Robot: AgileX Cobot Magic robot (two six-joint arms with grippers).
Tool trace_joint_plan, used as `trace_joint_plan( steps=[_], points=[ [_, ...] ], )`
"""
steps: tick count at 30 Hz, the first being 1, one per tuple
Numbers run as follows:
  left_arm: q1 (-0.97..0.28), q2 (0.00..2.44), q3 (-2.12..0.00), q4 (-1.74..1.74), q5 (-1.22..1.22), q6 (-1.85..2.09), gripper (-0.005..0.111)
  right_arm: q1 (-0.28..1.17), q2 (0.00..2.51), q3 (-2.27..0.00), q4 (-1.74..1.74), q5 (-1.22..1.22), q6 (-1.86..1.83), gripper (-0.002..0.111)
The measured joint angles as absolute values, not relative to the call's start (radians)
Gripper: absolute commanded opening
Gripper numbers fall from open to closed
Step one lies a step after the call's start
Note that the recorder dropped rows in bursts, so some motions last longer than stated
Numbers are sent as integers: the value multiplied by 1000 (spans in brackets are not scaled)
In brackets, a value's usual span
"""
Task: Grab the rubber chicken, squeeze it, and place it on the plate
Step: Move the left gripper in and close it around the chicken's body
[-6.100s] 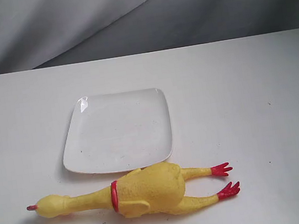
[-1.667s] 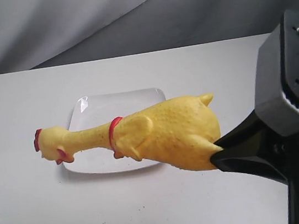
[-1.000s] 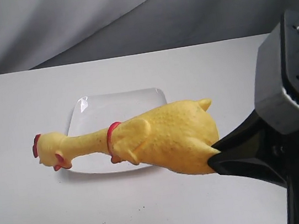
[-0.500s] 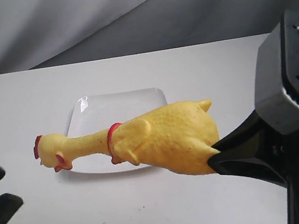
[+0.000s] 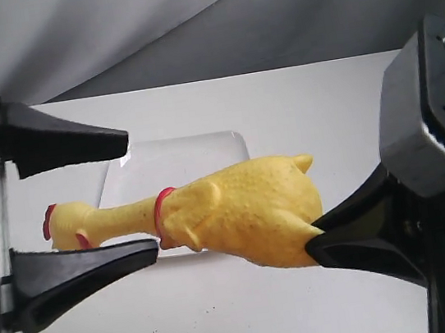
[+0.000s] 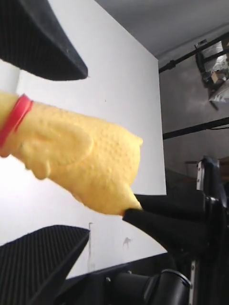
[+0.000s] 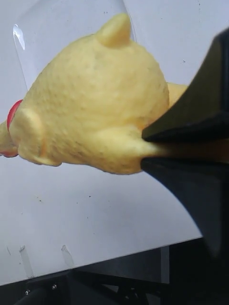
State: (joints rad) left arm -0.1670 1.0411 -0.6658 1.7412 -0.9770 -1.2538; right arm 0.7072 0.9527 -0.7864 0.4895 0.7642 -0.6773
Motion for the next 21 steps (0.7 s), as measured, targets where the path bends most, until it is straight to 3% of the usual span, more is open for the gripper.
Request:
trace_joint_plan(
  steps=[18, 21],
  points=[
    [-483, 1245, -696, 1752, -665, -1071, 78, 707, 953, -786, 502, 790, -677, 0],
    [-505, 1284, -696, 1752, -640, -1069, 70, 707, 953, -786, 504, 792, -677, 0]
  ],
)
